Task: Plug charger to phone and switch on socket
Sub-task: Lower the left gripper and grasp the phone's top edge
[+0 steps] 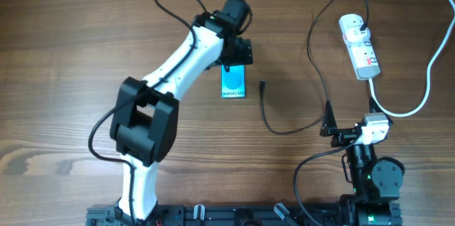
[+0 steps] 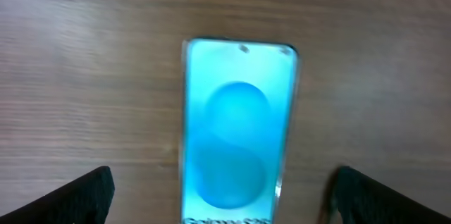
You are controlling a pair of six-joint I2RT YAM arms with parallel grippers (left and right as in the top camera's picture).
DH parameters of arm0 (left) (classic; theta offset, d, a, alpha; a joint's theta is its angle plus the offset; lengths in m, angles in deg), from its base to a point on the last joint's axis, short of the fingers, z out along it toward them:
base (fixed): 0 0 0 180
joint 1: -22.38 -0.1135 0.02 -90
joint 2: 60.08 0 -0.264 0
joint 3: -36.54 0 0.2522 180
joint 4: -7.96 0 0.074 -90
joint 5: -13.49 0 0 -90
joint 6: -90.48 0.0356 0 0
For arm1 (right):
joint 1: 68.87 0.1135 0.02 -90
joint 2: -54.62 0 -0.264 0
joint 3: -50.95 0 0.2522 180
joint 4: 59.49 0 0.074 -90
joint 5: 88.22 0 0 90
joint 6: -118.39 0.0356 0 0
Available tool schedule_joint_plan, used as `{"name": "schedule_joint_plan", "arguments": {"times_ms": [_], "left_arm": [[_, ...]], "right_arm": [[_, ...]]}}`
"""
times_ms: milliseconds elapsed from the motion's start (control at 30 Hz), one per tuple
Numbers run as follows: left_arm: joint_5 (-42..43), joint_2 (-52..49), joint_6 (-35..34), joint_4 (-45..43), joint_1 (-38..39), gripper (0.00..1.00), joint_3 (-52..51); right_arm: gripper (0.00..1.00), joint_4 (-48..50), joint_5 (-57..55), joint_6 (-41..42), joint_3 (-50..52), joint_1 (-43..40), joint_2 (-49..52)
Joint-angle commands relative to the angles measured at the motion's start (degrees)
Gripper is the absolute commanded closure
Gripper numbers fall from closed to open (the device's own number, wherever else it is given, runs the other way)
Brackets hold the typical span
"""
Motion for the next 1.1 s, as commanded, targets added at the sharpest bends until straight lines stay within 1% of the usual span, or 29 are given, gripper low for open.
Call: {"name": "schedule_joint_plan", "arguments": {"times_ms": [0,167,233,267,433,633,800,1067], "left_arm": [[3.3,-3.0,2.9,-0.1,-1.6,0.00,0.5],[-0.1,-4.4,3.3,-0.4,1.0,0.00,0.5],[-3.9,-4.4,3.6,-0.2,2.1,0.00,0.4],[-4.5,-4.4,3.8,-0.4,2.2,0.00,0.0],[-2.4,-4.4,3.8,-1.5,3.1,0.00,-2.6],[-2.3,-5.2,3.3,-2.7,3.4,0.00,-2.6],[-1.3,-8.8,3.3,-2.7,3.4,0.00,-2.6],[-0.8,-9.1,3.3,-2.7,3.4,0.00,-2.6]], "right_arm": [[0.00,0.1,-0.6,0.4,0.1,0.3,-0.2],[0.00,0.1,-0.6,0.4,0.1,0.3,-0.2],[0.00,0.2,-0.6,0.4,0.1,0.3,-0.2],[0.00,0.1,-0.6,0.4,0.1,0.3,-0.2],[0.00,0.1,-0.6,0.4,0.1,0.3,-0.2],[0.00,0.1,-0.6,0.4,0.1,0.3,-0.2],[0.00,0.1,-0.6,0.4,0.1,0.3,-0.2],[0.00,0.1,-0.6,0.4,0.1,0.3,-0.2]]}}
